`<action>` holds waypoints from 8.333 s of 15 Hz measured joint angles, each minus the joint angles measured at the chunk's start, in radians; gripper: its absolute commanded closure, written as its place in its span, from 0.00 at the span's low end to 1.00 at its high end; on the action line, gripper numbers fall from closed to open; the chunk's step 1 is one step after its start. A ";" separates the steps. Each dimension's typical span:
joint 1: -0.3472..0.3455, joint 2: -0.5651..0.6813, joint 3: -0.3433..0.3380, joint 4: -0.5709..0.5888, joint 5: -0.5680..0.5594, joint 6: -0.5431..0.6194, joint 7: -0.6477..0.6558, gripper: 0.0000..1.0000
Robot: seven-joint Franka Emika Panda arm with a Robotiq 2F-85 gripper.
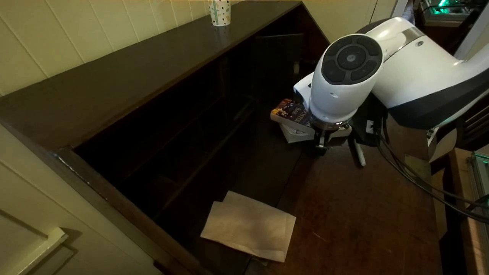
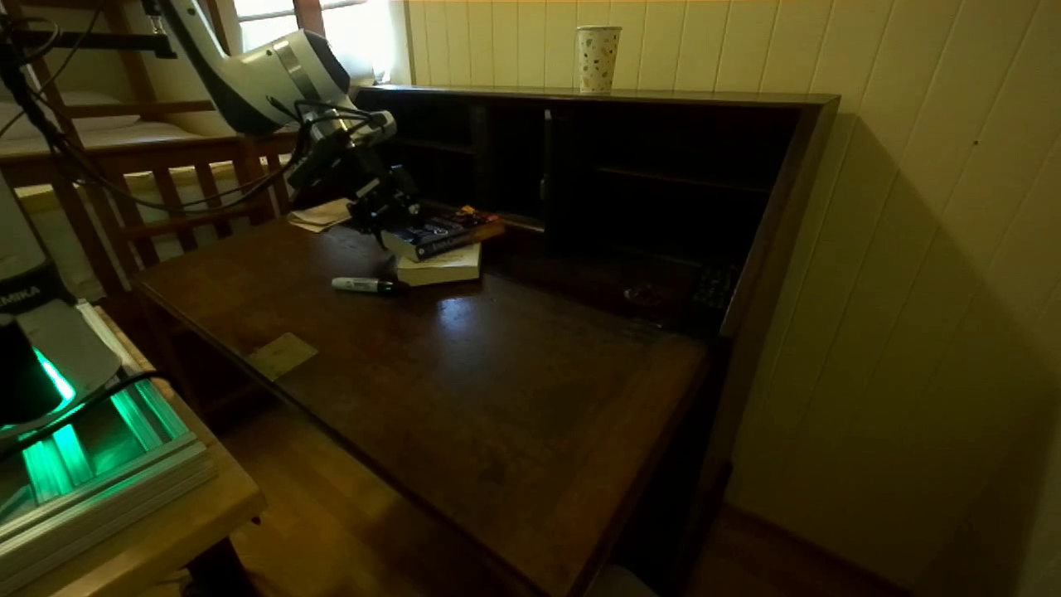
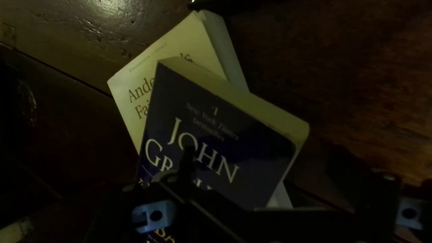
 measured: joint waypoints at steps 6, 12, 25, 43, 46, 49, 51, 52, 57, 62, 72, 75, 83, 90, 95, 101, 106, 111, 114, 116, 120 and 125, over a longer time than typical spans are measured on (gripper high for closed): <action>0.032 0.034 0.000 0.028 -0.026 -0.043 0.001 0.00; 0.074 0.051 0.008 0.050 -0.027 -0.144 -0.001 0.00; 0.097 0.095 0.014 0.085 -0.123 -0.250 0.001 0.21; 0.102 0.124 0.033 0.121 -0.146 -0.338 -0.002 0.80; 0.102 0.122 0.034 0.122 -0.146 -0.341 -0.002 0.80; 0.102 0.116 0.035 0.124 -0.145 -0.346 -0.002 0.80; 0.102 0.109 0.040 0.125 -0.145 -0.351 -0.002 0.80; 0.102 0.104 0.044 0.126 -0.145 -0.354 -0.002 0.80; 0.102 0.070 0.064 0.127 -0.140 -0.370 -0.006 0.80; 0.103 0.053 0.082 0.128 -0.136 -0.383 -0.028 0.80; 0.103 0.046 0.093 0.128 -0.119 -0.382 -0.057 0.20; 0.094 0.025 0.091 0.128 -0.069 -0.352 -0.061 0.01; -0.011 -0.077 0.021 0.033 0.149 0.028 -0.188 0.00; -0.113 -0.133 -0.093 -0.076 0.199 0.365 -0.237 0.32; -0.144 -0.135 -0.160 -0.089 0.124 0.497 -0.148 0.68; -0.154 -0.138 -0.233 -0.092 -0.009 0.610 0.013 1.00; -0.167 -0.074 -0.245 -0.118 0.023 0.674 0.019 1.00; -0.220 -0.065 -0.208 -0.141 0.118 0.751 -0.056 1.00; -0.271 -0.055 -0.147 -0.151 0.144 0.798 -0.091 1.00; -0.287 -0.049 -0.110 -0.166 0.215 0.829 -0.169 1.00; -0.390 -0.045 0.024 -0.166 0.211 0.832 -0.172 1.00; -0.533 -0.042 0.169 -0.166 0.210 0.820 -0.181 0.72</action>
